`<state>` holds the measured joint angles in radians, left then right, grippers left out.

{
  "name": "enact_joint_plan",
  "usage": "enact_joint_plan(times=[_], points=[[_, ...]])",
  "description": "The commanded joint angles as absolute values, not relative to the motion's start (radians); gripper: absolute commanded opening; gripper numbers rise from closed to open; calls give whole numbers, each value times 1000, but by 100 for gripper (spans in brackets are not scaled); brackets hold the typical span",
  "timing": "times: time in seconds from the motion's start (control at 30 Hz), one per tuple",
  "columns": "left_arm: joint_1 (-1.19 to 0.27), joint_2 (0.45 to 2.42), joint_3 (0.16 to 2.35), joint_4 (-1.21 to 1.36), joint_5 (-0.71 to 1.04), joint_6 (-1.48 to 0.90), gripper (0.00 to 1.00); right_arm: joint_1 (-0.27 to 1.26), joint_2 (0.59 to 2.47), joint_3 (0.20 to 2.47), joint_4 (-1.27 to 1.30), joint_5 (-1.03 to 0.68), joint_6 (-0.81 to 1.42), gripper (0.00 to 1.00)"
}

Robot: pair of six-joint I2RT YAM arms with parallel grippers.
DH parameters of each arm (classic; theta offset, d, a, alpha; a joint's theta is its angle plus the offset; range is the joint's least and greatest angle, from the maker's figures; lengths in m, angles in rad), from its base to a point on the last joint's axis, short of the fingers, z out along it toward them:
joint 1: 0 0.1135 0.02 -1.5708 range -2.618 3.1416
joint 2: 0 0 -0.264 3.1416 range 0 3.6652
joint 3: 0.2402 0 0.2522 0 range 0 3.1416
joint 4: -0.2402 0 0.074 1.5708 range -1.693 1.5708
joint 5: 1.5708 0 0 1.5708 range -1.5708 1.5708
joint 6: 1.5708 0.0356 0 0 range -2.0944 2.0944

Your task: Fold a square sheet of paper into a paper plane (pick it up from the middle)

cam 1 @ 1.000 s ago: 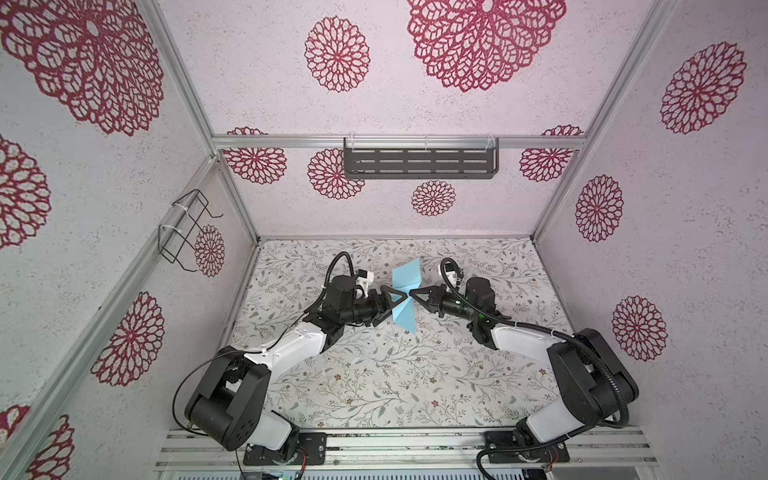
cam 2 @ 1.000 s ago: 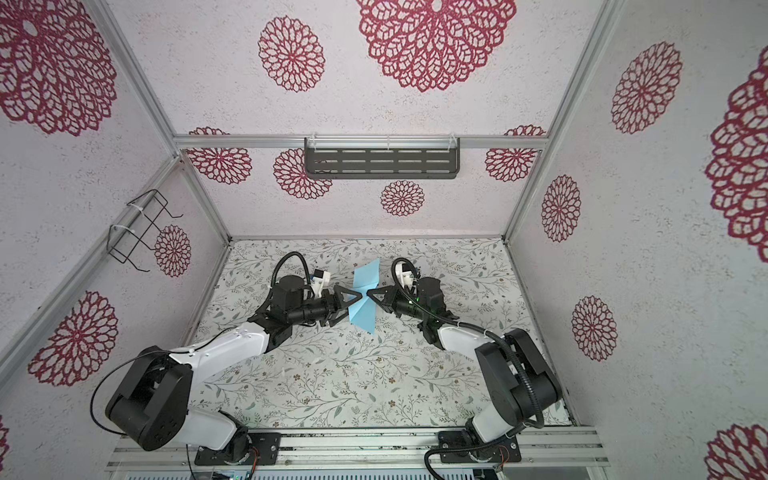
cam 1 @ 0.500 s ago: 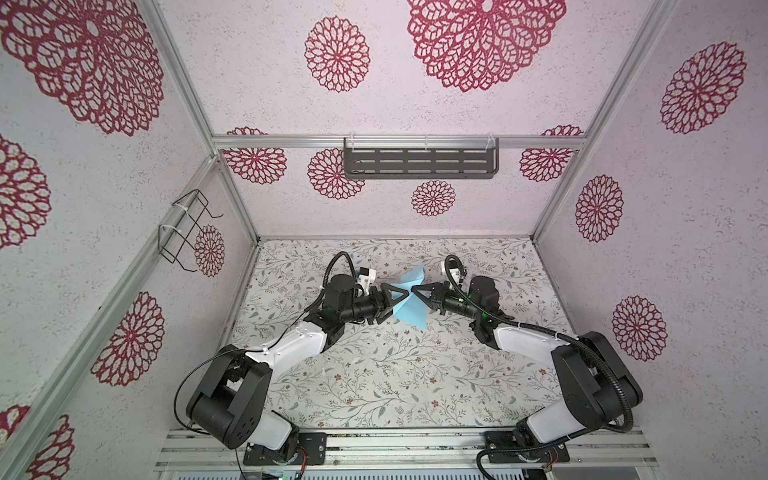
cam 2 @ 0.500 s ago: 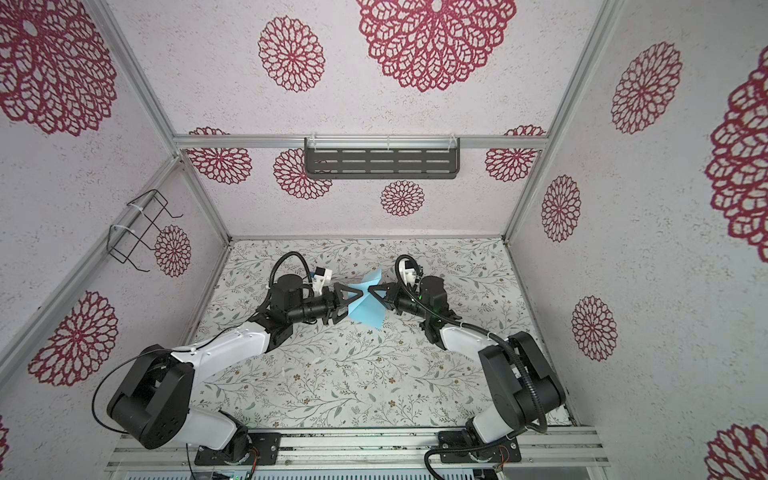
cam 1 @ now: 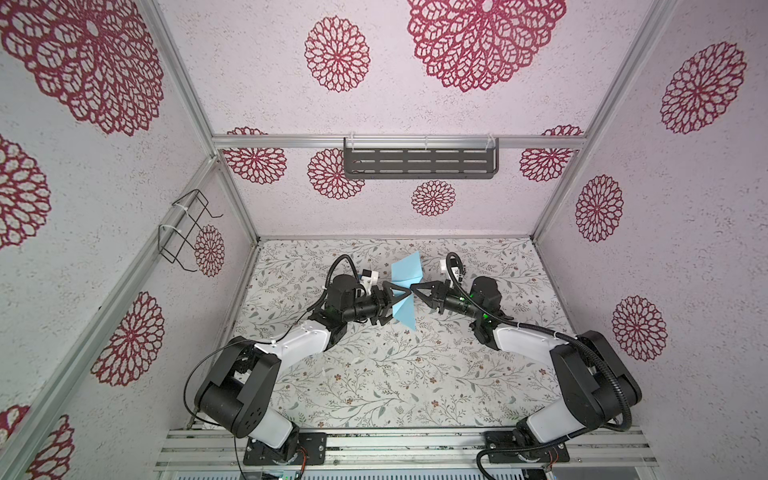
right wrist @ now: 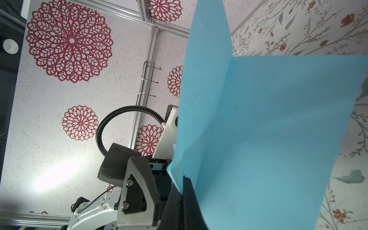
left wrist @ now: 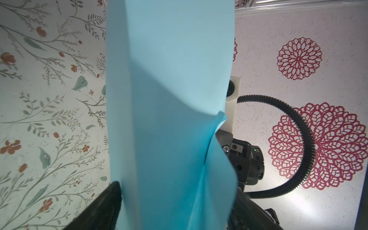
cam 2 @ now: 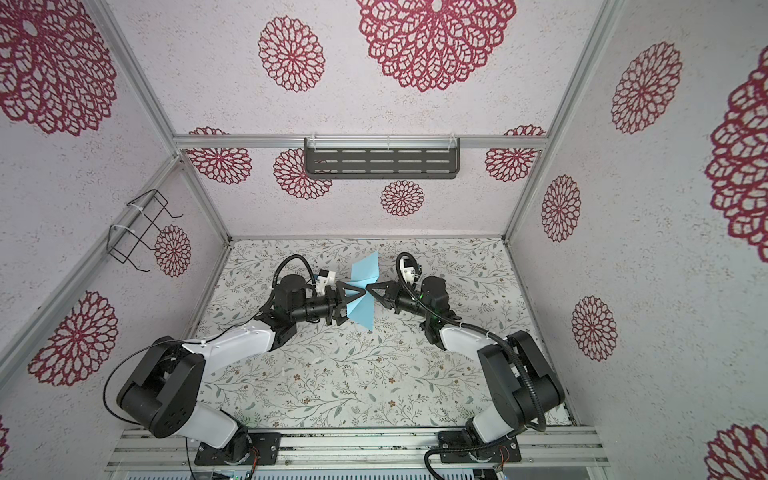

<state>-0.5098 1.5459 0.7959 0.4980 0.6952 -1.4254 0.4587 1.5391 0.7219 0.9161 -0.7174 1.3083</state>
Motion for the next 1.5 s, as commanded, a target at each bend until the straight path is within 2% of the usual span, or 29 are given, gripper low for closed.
enact_joint_plan(times=[0.0, 0.5, 0.63, 0.77, 0.93, 1.03, 1.13, 1.27, 1.47], points=[[-509, 1551, 825, 543, 710, -1442, 73, 454, 1536, 712, 984, -753, 1334, 6], [-495, 1541, 816, 507, 701, -1413, 31, 445, 1515, 690, 906, -750, 1295, 6], [-493, 1544, 819, 488, 698, -1401, 20, 445, 1512, 691, 877, -749, 1279, 9], [-487, 1543, 825, 429, 687, -1361, 8, 435, 1486, 696, 763, -726, 1202, 21], [-472, 1535, 844, 234, 650, -1228, 5, 402, 1407, 717, 471, -613, 997, 43], [-463, 1515, 896, -35, 559, -1058, 5, 392, 1348, 744, 282, -492, 861, 54], [-462, 1508, 986, -345, 384, -871, 5, 389, 1303, 761, 154, -369, 769, 60], [-464, 1528, 1125, -699, 76, -697, 5, 388, 1252, 760, 79, -259, 713, 63], [-493, 1626, 1312, -1034, -322, -592, 4, 390, 1209, 741, 49, -186, 695, 65]])
